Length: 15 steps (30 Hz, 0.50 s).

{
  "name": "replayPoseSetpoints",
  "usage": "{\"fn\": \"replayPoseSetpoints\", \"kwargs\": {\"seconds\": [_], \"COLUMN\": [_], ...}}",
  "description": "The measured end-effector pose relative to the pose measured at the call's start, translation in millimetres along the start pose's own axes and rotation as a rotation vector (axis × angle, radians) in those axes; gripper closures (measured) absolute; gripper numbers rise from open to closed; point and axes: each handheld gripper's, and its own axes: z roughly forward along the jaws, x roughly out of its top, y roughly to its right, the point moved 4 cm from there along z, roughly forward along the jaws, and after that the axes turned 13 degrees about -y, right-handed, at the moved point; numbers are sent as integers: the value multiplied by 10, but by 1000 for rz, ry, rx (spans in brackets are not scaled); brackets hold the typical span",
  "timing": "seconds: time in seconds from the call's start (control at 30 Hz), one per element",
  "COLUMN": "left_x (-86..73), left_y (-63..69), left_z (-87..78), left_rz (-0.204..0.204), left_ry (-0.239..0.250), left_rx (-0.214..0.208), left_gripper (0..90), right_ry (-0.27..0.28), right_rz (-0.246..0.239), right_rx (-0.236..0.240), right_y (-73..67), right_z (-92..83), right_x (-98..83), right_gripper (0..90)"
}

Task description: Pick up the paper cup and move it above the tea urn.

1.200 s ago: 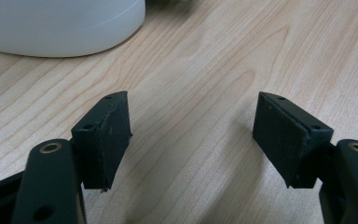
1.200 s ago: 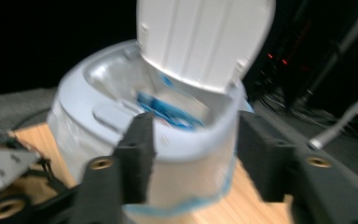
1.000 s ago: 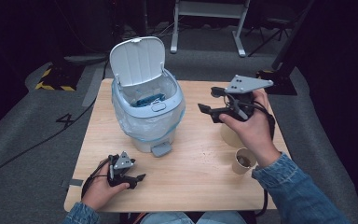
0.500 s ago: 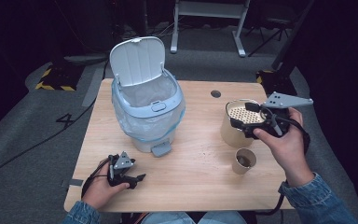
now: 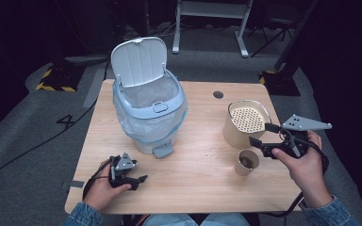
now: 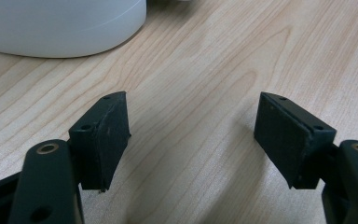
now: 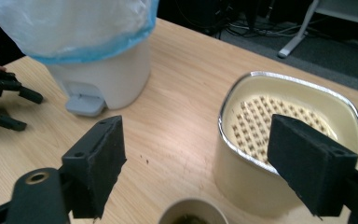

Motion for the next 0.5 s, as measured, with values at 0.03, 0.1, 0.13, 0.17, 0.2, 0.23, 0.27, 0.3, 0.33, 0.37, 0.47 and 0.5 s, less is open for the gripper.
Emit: {"fn": "replayPoseSetpoints", "kwargs": {"seconds": [0.03, 0.1, 0.13, 0.17, 0.2, 0.23, 0.27, 0.3, 0.33, 0.37, 0.47, 0.5], "left_x": [0, 0, 0, 0, 0, 0, 1, 0, 0, 1, 1, 1], "left_y": [0, 0, 0, 0, 0, 0, -1, -1, -1, -1, -2, -2], "left_z": [0, 0, 0, 1, 1, 1, 1, 1, 1, 1, 1, 1], "left_rz": [0, -1, -1, -2, -2, -3, -3, -4, -4, -4, -4, -5], "left_ry": [0, 0, 0, 1, 1, 0, 1, 1, 1, 1, 1, 1], "left_rx": [0, 1, 1, 2, 2, 3, 4, 4, 5, 5, 4, 4], "left_gripper": [269, 269, 269, 268, 268, 268, 269, 268, 269, 268, 268, 268], "right_ry": [-1, -2, -7, -12, -14, -20, -24, -27, -25, -25, -22, -24], "right_rz": [9, 26, 36, 44, 52, 61, 67, 77, 80, 86, 91, 93], "right_rx": [-1, 1, 2, 1, 2, 1, 2, 3, 2, 4, 8, 11], "right_y": [14, 42, 55, 71, 79, 93, 104, 113, 124, 128, 138, 133], "right_z": [5, 12, 18, 27, 33, 45, 58, 71, 87, 100, 139, 150], "right_x": [-56, -169, -228, -289, -334, -411, -472, -530, -582, -633, -778, -824], "right_gripper": [191, 190, 186, 177, 178, 177, 176, 172, 170, 170, 170, 170]}}
